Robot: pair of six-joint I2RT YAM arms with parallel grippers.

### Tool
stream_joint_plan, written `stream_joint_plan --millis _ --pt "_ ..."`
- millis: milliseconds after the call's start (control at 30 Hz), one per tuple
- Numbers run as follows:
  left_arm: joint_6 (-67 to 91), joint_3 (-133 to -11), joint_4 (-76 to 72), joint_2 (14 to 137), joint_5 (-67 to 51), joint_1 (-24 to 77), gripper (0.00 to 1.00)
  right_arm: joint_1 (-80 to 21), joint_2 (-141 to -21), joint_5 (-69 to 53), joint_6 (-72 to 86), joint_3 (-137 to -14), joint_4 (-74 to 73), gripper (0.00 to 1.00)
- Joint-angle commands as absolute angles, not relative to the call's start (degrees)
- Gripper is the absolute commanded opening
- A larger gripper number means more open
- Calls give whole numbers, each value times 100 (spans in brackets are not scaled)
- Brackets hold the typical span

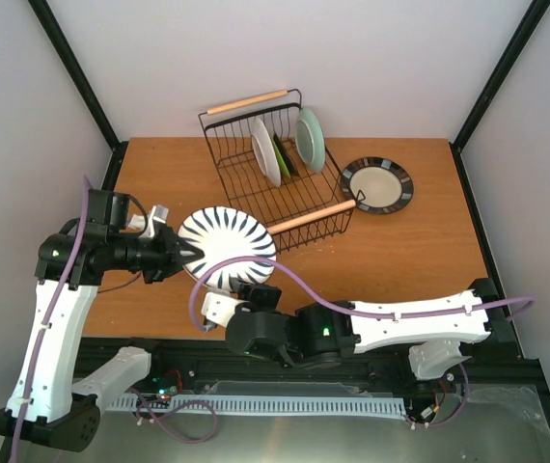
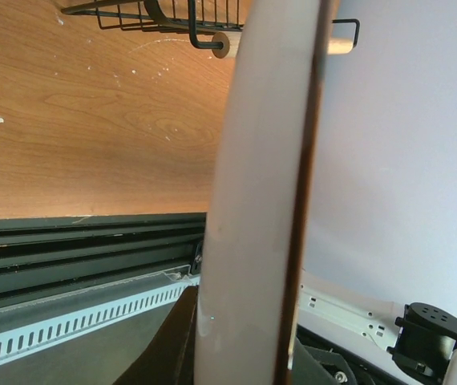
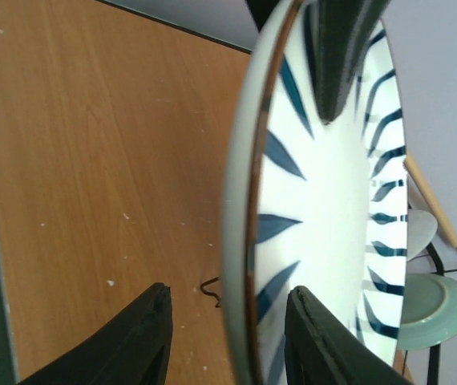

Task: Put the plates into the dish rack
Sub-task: Insert the plate into the dish rack.

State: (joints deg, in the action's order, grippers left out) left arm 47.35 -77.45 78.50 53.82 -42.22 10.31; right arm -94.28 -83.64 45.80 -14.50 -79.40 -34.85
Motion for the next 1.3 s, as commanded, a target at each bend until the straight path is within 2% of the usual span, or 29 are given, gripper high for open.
stream_joint_plan --millis 0,367,467,567,600,867,900,967,1033,1067,1200,1267 --pt "4661 -7890 7651 5279 -4702 1055 1 -9350 -8421 5048 -1433 -8074 -3352 40" --pt "4605 -7943 7770 5263 -4776 1054 1 -9108 -8714 5296 -1409 -8094 -3296 30" --pt "4588 -7963 7783 5263 -4792 1055 1 -9076 -8750 5250 -1353 -8098 -3322 23" --pt "4580 -7911 7783 5227 -4805 1055 1 -9062 -8770 5222 -1284 -8164 -3399 5" --pt "4573 -7897 7779 5221 -4807 1055 1 -9062 -8771 5231 -1256 -8190 -3440 3" --pt "4466 -7978 7723 5329 -4832 1055 1 -9062 -8748 5043 -992 -8517 -3886 3" --pt "4443 -8025 7721 5361 -4813 1055 3 -9062 -8719 5029 -997 -8547 -3881 3" --pt "4387 -8149 7701 5424 -4723 1055 26 -9062 -8685 4998 -1065 -8626 -3895 3" --pt "4359 -8231 7610 5464 -4568 1055 33 -9062 -8679 4971 -1100 -8744 -3976 3" --pt "4357 -8232 7519 5467 -4479 1052 41 -9062 -8671 4923 -1117 -8813 -4007 3" --pt "4334 -8365 7016 5611 -4040 1055 98 -8956 -8628 4542 -938 -9271 -4230 3" --pt "4167 -8758 6928 5882 -3645 1042 100 -8739 -8664 4223 -703 -9547 -4450 3"
